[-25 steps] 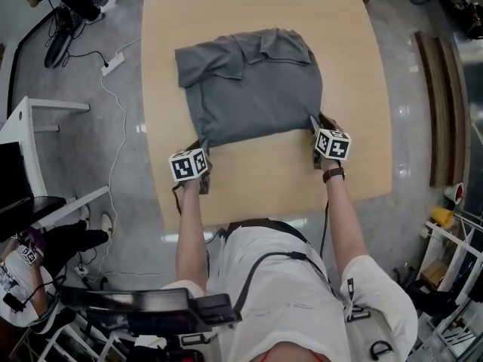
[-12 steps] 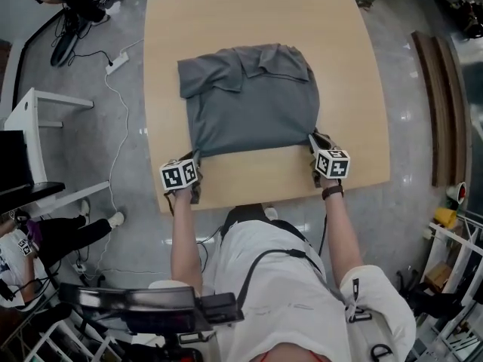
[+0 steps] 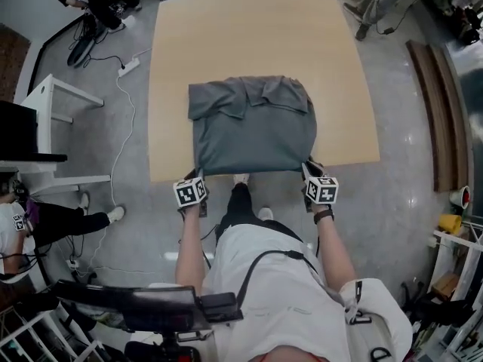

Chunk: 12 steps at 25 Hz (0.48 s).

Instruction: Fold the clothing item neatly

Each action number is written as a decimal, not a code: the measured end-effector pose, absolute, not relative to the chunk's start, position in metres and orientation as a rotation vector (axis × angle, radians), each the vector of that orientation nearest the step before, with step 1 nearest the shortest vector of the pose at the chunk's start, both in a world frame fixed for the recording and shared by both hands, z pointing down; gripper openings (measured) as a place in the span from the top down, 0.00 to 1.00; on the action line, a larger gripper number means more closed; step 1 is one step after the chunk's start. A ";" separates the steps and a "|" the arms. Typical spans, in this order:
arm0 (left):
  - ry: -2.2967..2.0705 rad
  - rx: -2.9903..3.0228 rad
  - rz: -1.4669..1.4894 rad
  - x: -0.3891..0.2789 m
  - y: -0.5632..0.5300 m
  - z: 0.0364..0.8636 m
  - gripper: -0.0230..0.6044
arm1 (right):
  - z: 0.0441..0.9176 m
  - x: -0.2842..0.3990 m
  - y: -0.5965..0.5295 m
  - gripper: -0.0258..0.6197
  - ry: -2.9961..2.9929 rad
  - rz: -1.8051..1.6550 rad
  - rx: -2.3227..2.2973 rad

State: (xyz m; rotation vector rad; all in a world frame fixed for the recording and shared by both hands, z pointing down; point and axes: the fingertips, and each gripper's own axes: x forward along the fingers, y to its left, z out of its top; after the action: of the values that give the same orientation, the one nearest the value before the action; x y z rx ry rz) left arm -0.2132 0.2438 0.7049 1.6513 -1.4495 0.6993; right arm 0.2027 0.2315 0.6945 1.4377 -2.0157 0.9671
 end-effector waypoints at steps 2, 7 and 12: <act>-1.535 1.637 0.708 -0.218 0.257 0.695 0.78 | 0.690 0.212 0.237 0.84 -2.027 0.928 1.460; -1.735 1.602 0.659 -0.230 0.296 0.641 0.78 | 0.644 0.230 0.259 0.85 -2.095 0.928 1.576; -1.768 1.783 0.416 -0.201 0.296 0.558 0.78 | 0.572 0.194 0.267 0.96 -2.315 0.909 1.562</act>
State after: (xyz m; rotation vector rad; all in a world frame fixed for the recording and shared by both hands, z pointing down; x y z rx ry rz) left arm -0.2012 0.2961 0.5582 1.7827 -1.7675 0.4157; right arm 0.1939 0.2666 0.5720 1.5622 -2.3151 0.9093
